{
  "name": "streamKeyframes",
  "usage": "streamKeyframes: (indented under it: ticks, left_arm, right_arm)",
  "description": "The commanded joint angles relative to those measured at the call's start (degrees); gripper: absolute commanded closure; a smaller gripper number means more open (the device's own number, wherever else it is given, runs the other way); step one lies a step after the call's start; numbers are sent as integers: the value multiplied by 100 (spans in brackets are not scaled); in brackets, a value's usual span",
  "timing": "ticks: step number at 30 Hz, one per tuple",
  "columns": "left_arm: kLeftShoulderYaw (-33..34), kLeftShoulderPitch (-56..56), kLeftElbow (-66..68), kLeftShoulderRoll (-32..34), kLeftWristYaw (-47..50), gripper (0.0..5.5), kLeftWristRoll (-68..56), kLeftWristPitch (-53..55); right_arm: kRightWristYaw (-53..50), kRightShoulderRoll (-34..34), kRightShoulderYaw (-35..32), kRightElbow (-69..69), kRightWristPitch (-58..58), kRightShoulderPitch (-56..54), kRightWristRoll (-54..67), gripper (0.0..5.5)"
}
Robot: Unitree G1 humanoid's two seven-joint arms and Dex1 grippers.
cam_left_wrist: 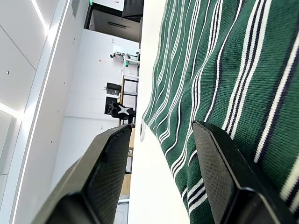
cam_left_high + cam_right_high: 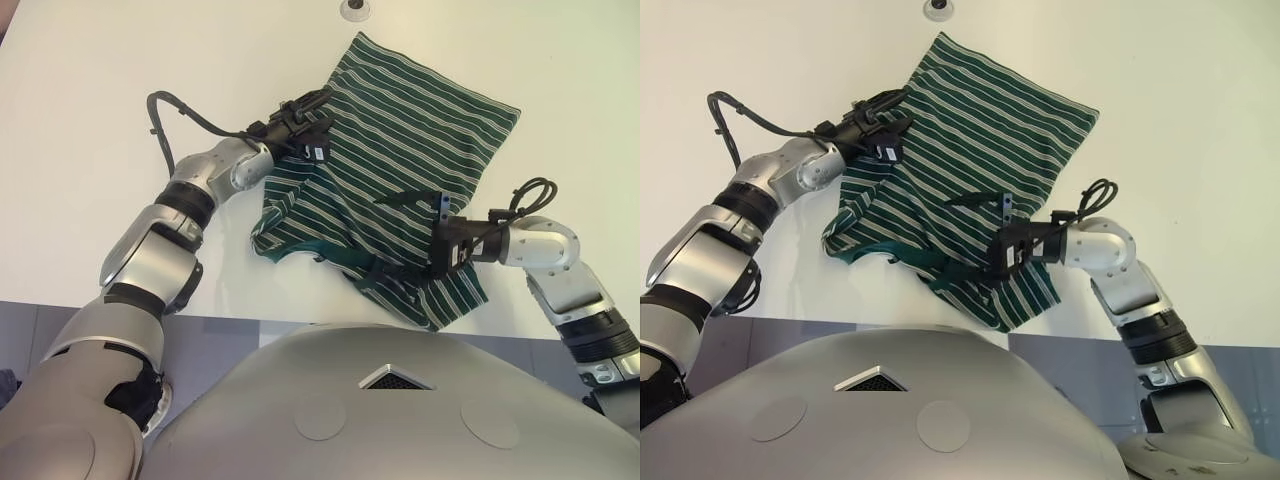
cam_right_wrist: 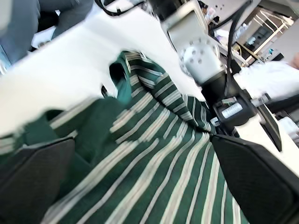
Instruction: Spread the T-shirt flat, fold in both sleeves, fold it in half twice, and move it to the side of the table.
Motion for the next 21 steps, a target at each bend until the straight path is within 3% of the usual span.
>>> streamKeyframes:
  ticks: [1, 9, 21]
  left_arm:
    - [-168, 404, 307, -11, -180, 311, 123, 107]
    - [-185, 415, 330, -33, -154, 311, 132, 122]
    - [-185, 406, 345, -34, -150, 311, 133, 132]
  right_arm:
    - [-117, -51, -180, 157, -76, -199, -235, 11]
    - [-257, 162, 207, 840, -379, -264, -935, 11]
    - [-2, -124, 277, 401, -378, -60, -408, 11]
